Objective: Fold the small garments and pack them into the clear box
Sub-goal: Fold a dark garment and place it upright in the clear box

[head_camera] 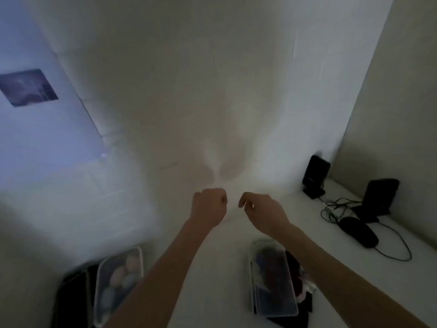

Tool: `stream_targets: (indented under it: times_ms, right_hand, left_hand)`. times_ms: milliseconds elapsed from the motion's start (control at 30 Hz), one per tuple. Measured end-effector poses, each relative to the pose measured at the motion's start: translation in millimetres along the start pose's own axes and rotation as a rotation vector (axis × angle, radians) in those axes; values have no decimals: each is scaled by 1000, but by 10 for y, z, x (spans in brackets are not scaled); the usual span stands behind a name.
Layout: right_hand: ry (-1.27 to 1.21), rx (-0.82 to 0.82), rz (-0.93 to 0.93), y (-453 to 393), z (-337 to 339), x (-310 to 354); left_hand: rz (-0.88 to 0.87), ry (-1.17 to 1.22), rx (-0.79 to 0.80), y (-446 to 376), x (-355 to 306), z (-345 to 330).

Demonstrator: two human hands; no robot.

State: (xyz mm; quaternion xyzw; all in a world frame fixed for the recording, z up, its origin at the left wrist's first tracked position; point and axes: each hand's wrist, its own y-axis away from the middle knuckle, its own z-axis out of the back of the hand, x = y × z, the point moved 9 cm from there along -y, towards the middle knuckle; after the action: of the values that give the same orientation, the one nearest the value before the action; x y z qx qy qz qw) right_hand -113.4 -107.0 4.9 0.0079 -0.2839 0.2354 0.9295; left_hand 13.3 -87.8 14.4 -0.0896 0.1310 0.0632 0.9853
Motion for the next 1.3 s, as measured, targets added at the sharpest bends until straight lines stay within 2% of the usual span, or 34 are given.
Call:
stream_targets:
  times_ms: [200, 267, 433, 600, 767, 900, 1067, 1167, 1300]
  right_hand:
    - [180, 151, 0, 237, -862, -579]
    - [230, 167, 31, 269, -1034, -681]
    - [432, 194, 101, 322, -1354, -803]
    - [510, 95, 174, 364, -1362, -727]
    - [374, 167, 157, 500, -1324, -557]
    - [294, 110, 155, 906, -1334, -307]
    - [292, 63, 236, 1526, -1575, -3]
    - [346, 2, 313, 1708, -1652, 103]
    - [337, -150, 271, 1707, -1607, 74]
  left_hand:
    - [17, 113, 170, 121, 170, -1166]
    - [-27, 124, 173, 98, 161, -1433]
    - [45, 273, 191, 81, 418, -1829]
    - [-31, 454, 116, 130, 484, -1798]
    - [106, 729, 7, 380, 757, -1742]
    - [296, 699, -153, 825, 1201, -1605]
    - [435, 715, -261, 1333, 1688, -1624]
    - [464, 675, -313, 1715, 1659, -1434]
    - [504, 582, -350, 2046, 1674, -1344]
